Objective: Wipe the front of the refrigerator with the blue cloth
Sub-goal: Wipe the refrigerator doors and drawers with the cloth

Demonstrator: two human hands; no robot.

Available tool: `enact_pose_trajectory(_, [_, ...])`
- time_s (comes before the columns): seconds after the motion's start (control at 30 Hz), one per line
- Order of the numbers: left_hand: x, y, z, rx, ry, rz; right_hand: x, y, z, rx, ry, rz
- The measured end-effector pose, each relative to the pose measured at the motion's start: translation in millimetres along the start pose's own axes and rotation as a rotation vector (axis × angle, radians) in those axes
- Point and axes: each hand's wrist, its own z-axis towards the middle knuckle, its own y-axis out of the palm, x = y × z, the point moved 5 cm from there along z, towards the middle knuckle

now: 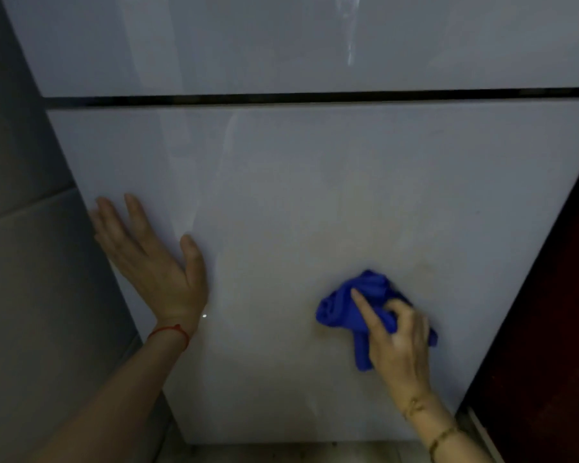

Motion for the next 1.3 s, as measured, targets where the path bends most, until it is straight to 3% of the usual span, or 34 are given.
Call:
enact_pose_trajectory(0.2, [1, 0, 0, 0.011, -0.002, 0.008, 45, -42, 117, 0.400, 0.429, 0.225])
enact_pose_trajectory(0.27, [2, 0, 1, 0.006, -0.007, 0.012, 15, -32, 120, 0.329, 0.330, 0.251])
enact_pose_trajectory(0.4, [0, -1, 0, -0.019, -0.003, 0.013, -69, 18, 4, 0.022, -0.367, 0.009])
enact_pose_trajectory(0.43, [-1, -1, 0, -0.023, 0.000, 0.010, -69, 25, -20, -0.030, -0.460, -0.009])
enact_pose_trajectory(0.53, [-1, 0, 1, -0.022, -0.005, 0.005, -46, 17, -22, -0.035, -0.453, -0.007])
enact_pose_trajectory(0.73, [1, -1, 1, -0.013, -0.031, 0.021, -27, -15, 89, 0.264, 0.092, 0.178])
enact_pose_trajectory(0.8, [1, 0, 1, -0.018, -0.029, 0.011, -54, -6, 79, 0.241, -0.006, 0.136])
enact_pose_trajectory(0.93, [0, -1, 1, -0.028, -0.033, 0.004, -98, 27, -12, -0.025, -0.529, 0.062])
enact_pose_trajectory(1.0, [0, -1, 2, -0.030, -0.029, 0.004, -87, 27, -18, -0.078, -0.562, 0.061])
enact_pose_trajectory(1.07, [0, -1, 2, -0.025, -0.031, 0.004, -65, 12, 10, -0.002, -0.435, 0.073])
enact_pose_trajectory(1.23, [1, -1, 2, -0.018, -0.021, 0.018, -21, -36, 134, 0.325, 0.206, 0.268])
enact_pose_trajectory(1.3, [1, -1, 1, -0.026, -0.019, 0.013, -39, -35, 145, 0.346, 0.238, 0.230])
